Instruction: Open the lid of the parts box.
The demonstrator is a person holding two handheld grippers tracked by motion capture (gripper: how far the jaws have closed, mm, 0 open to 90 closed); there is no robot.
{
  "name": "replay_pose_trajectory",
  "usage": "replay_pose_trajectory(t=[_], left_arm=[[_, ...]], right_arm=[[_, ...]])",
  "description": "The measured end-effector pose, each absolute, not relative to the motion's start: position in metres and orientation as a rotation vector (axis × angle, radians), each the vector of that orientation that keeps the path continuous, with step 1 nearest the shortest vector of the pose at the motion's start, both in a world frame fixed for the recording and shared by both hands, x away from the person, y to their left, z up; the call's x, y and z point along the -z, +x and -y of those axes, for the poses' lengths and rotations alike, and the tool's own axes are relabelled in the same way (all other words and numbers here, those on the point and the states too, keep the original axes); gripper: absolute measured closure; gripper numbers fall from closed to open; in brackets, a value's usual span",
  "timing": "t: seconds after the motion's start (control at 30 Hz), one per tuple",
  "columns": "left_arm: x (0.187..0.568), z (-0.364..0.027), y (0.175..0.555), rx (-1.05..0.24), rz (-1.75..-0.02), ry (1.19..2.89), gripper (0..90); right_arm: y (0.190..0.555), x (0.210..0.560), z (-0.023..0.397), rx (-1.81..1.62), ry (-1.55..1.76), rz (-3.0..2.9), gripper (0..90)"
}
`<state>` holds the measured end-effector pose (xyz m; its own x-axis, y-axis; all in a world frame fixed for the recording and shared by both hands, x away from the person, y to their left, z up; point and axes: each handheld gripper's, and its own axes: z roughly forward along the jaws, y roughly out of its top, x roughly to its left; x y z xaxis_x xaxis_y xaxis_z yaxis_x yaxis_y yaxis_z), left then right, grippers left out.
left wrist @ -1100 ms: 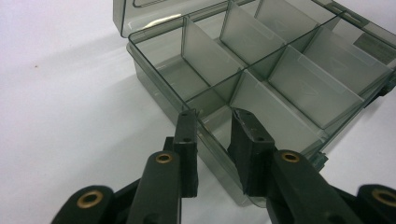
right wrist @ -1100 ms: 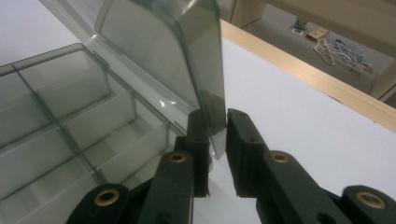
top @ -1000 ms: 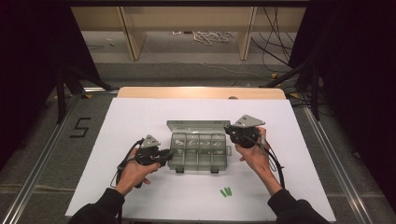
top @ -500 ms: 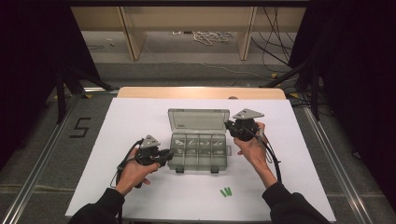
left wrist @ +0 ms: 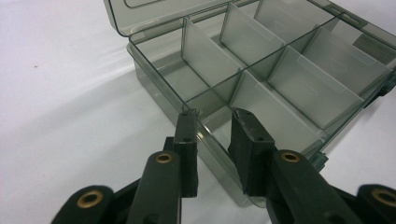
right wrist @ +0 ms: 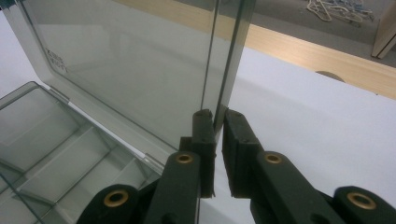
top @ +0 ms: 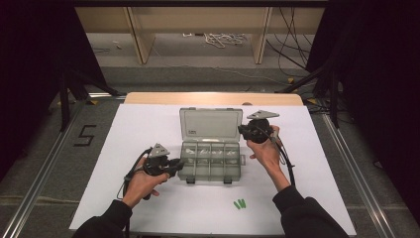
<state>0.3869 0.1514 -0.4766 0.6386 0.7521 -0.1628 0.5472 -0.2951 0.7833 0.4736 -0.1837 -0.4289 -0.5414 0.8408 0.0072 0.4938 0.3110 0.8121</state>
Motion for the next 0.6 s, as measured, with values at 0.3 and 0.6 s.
replay_pose_trajectory(t=[0.3, 0.6], left_arm=[[0.477, -0.151, 0.387, -0.285, -1.028, 1.973, 72.0], [0.477, -0.151, 0.387, -0.291, -1.024, 1.976, 72.0]], right_arm=[[0.482, 0.428, 0.181, -1.083, 1.201, -2.176, 83.5], [0.489, 0.427, 0.179, -1.048, 1.217, -2.185, 82.5]])
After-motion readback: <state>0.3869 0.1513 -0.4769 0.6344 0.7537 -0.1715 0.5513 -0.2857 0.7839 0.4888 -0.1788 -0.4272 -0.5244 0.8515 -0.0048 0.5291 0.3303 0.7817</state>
